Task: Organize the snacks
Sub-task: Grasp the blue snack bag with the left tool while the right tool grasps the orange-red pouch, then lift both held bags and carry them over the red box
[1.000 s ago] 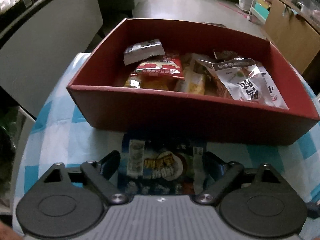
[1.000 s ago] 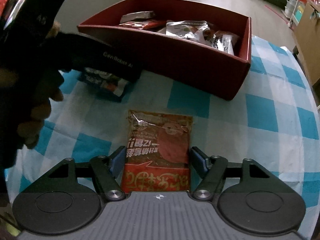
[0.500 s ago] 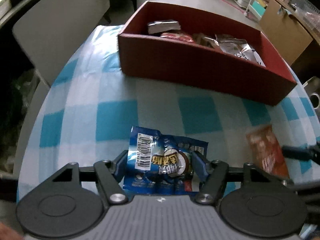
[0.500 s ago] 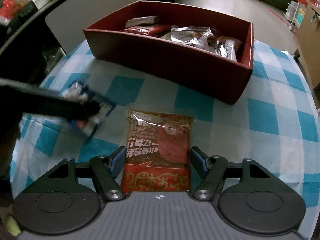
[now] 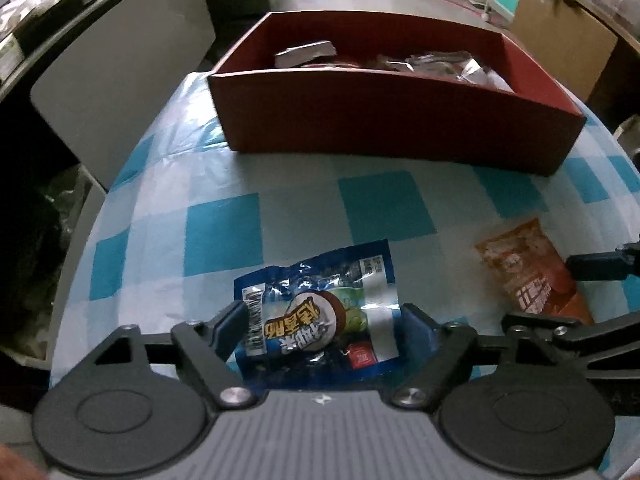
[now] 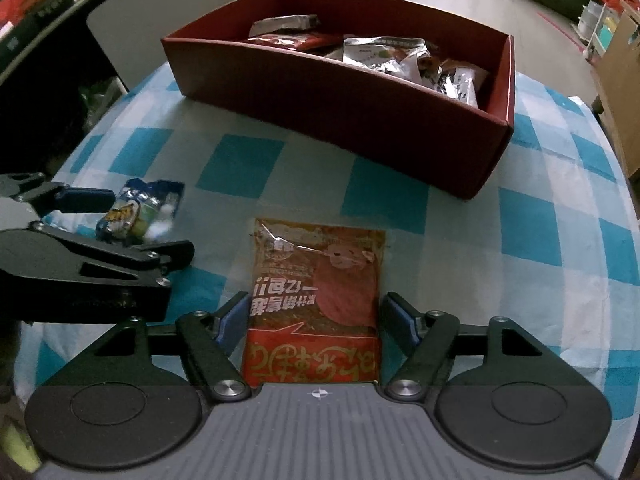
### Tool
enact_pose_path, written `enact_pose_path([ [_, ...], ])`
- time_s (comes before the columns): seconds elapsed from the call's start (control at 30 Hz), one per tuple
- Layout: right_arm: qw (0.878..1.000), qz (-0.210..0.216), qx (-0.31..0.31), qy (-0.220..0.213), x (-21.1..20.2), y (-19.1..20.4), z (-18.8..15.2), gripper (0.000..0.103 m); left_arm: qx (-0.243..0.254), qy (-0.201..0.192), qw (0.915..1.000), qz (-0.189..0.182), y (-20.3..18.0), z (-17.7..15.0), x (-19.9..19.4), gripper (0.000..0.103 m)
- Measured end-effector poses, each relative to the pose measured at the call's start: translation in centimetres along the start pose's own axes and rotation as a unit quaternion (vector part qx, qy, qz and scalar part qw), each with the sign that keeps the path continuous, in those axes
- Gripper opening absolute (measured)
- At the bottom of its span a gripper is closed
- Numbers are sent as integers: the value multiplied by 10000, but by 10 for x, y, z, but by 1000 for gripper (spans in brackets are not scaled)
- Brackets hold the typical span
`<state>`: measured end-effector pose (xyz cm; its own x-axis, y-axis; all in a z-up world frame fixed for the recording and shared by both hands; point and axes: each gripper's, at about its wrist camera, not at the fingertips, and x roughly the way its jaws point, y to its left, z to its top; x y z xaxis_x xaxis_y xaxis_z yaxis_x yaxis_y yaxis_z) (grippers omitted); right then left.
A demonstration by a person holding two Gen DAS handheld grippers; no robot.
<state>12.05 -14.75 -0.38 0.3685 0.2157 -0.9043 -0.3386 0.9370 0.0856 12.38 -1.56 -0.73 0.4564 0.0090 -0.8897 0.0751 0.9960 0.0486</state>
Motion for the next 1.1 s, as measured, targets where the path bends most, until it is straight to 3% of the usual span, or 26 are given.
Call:
enact_pose_path([
  [0.1, 10000, 13, -48, -19, -2, 2, 0, 76, -70, -111, 9999, 66, 7, -2, -4, 64],
  [0.43, 9997, 90, -20, -240, -13, 7, 12, 74, -238, -213, 9994, -155, 12, 1, -18, 63],
  [1.1, 9961, 196, 255, -819, -39, 1, 38, 75, -235, -781, 9967, -65, 14, 17, -42, 63],
])
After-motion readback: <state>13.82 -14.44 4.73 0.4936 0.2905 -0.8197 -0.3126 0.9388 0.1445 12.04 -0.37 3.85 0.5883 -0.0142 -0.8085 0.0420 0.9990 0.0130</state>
